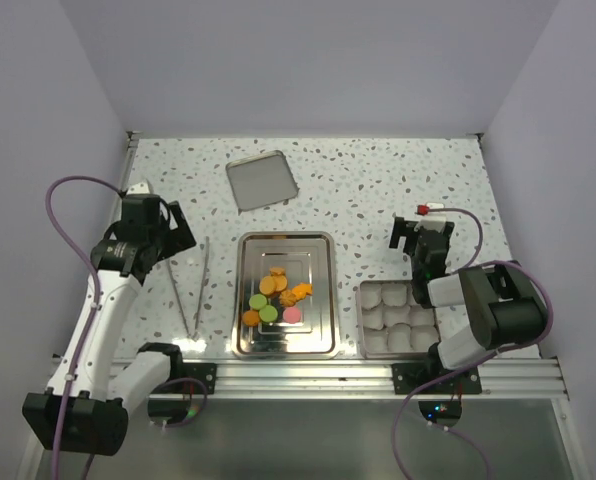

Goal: Pack the cookies

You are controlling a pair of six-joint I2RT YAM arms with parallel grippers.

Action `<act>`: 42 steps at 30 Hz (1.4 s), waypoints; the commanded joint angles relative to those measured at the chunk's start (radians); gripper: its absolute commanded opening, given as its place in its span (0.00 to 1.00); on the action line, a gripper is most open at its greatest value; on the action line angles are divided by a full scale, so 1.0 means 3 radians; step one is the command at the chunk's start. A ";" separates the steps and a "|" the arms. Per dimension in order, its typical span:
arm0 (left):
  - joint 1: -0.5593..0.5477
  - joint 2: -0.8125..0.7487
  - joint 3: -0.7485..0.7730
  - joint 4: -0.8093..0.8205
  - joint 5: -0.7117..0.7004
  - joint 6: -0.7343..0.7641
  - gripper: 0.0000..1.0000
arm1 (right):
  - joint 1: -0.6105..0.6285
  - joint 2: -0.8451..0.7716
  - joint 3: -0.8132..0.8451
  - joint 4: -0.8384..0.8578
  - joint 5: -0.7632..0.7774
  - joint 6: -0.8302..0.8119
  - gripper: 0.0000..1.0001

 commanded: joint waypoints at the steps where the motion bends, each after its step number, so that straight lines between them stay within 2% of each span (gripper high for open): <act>1: 0.0008 0.0128 0.0039 -0.0351 0.0112 -0.0028 1.00 | -0.0012 -0.0017 0.0078 0.0216 0.0015 -0.0037 0.99; 4: 0.0003 0.0277 0.0059 -0.0499 -0.0088 -0.0047 1.00 | 0.0013 -0.0174 0.0078 0.0156 0.0152 -0.0032 0.99; 5: 0.0003 0.0302 0.0084 -0.0555 -0.0037 -0.0063 1.00 | 0.0024 -0.0499 0.0118 -0.0270 0.0183 -0.0027 0.99; 8: -0.0012 0.0349 0.0120 -0.0556 0.0101 -0.0088 1.00 | 0.0049 -0.0971 0.0404 -0.1151 0.0301 -0.0011 0.99; 10: -0.0063 0.0384 0.0140 -0.0622 0.0025 -0.0149 1.00 | 0.0075 -0.1483 0.0634 -0.1505 0.0322 -0.0001 0.99; 11: -0.0089 0.0394 0.0141 -0.0622 0.0015 -0.0155 1.00 | 0.0080 -0.1621 0.0782 -0.2089 0.0332 0.0085 0.99; 13: -0.0135 0.0440 0.0105 -0.0587 0.0086 -0.0094 1.00 | 0.0075 -0.1892 0.1481 -0.2904 0.0286 0.0585 0.99; 14: -0.0135 0.0451 0.0085 -0.0566 0.0147 -0.0078 1.00 | 0.0075 -0.1919 0.1767 -0.3789 0.0296 0.0800 0.99; 15: -0.0135 0.0466 0.0059 -0.0541 0.0193 -0.0058 1.00 | 0.0080 -0.1924 0.2211 -0.4147 0.0306 0.1207 0.99; 17: -0.0135 0.0492 -0.0048 -0.0469 0.0290 -0.0012 1.00 | 0.0075 -0.1914 0.2475 -0.4903 0.0124 0.1618 0.99; 20: -0.0135 0.0650 -0.0192 -0.0387 0.0382 0.0004 1.00 | 0.0075 -0.1858 0.2634 -0.5177 -0.0865 0.1742 0.99; 22: -0.0130 0.0844 -0.0166 -0.0392 0.0327 -0.0027 1.00 | 0.0075 -0.1878 0.2614 -0.5316 -0.1063 0.1997 0.99; 24: -0.0130 0.1068 -0.0136 -0.0443 0.0326 -0.0027 1.00 | 0.0075 -0.2016 0.2523 -0.5424 -0.1207 0.2029 0.99; 32: -0.0130 0.1187 -0.0467 -0.0367 0.0423 -0.0119 1.00 | 0.0182 -0.2369 0.2512 -0.5822 -0.1141 0.1840 0.99; 36: -0.0125 0.1187 -0.0498 -0.0407 0.0377 -0.0231 1.00 | 0.0192 -0.2400 0.2501 -0.5813 -0.1238 0.1845 0.99; 40: -0.0115 0.1335 -0.0672 -0.0229 0.0525 -0.0273 1.00 | 0.0218 -0.2379 0.2517 -0.5767 -0.1253 0.1835 0.99; 42: -0.0104 0.1468 -0.0556 -0.0264 0.0465 -0.0293 1.00 | 0.0223 -0.2369 0.2532 -0.5741 -0.1228 0.1814 0.99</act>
